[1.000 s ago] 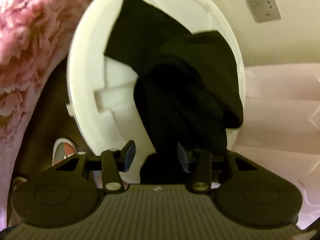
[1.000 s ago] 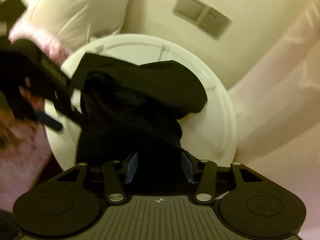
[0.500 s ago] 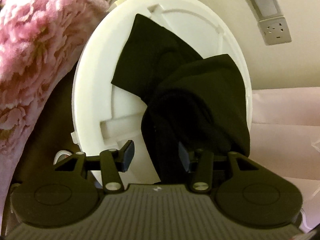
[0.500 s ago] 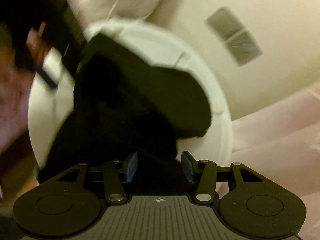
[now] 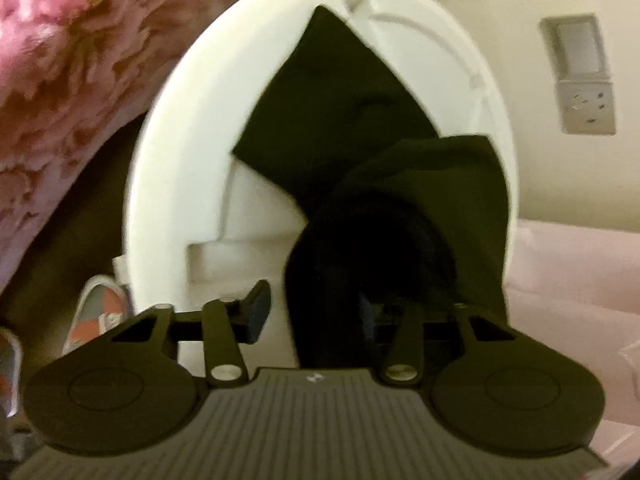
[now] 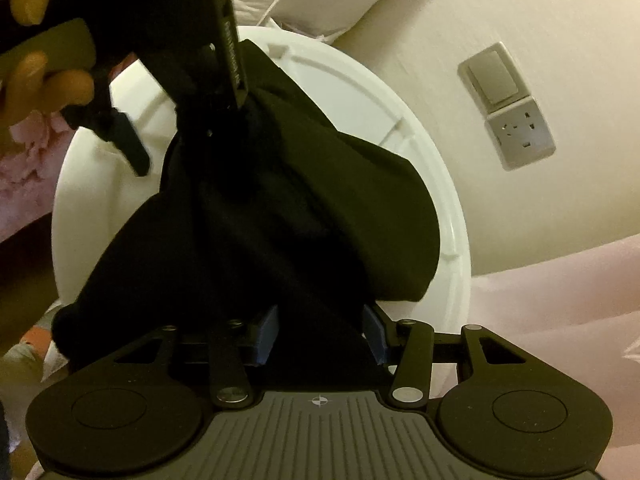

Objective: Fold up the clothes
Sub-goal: 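Grasp the black garment with the left gripper while the right gripper grasps it too, then lift the black garment with both grippers and carry it onto the pink bed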

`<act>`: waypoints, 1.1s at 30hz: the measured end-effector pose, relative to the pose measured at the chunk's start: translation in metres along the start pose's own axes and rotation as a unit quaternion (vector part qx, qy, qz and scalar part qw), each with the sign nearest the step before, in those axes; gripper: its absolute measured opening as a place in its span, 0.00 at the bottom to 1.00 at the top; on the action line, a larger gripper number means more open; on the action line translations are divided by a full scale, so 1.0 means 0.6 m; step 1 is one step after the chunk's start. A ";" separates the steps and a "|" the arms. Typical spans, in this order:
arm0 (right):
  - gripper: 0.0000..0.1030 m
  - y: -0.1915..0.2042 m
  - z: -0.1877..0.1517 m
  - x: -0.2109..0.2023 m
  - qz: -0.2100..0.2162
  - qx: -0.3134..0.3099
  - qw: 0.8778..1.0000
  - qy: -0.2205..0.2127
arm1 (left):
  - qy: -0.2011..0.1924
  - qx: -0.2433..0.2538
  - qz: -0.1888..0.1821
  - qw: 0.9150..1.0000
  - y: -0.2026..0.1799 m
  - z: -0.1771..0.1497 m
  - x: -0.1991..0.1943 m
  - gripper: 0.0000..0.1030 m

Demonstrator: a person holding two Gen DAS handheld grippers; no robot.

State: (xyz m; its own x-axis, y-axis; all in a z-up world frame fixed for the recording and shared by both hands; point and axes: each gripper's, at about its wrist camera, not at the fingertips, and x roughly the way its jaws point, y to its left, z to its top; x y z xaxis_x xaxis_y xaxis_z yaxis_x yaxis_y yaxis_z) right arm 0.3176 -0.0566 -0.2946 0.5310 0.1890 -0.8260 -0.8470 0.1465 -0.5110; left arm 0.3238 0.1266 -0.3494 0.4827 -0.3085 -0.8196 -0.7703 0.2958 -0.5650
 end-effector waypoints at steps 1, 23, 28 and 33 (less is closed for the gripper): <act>0.22 -0.012 0.000 0.001 0.022 0.029 0.999 0.005 | -0.002 0.006 -0.002 1.000 -0.002 -0.001 -0.001 0.13; 0.03 -0.350 0.040 -0.305 0.231 0.561 0.708 -0.362 | -0.234 0.238 -0.232 0.914 -0.121 -0.057 -0.467 0.00; 0.03 -0.343 0.104 -0.438 0.250 0.505 0.666 -0.489 | -0.322 0.238 -0.254 0.880 -0.074 -0.098 -0.626 0.00; 0.03 -0.308 0.180 -0.587 0.291 0.427 0.613 -0.598 | -0.426 0.213 -0.259 0.841 0.029 -0.173 -0.801 0.00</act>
State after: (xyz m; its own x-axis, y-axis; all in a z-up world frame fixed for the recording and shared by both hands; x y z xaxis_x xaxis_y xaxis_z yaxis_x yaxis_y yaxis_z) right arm 0.2897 -0.0453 0.1166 0.2163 0.9522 0.2158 -0.8511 0.0756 0.5195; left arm 0.0350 0.1860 0.0445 0.9700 0.2101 -0.1221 -0.2341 0.6733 -0.7013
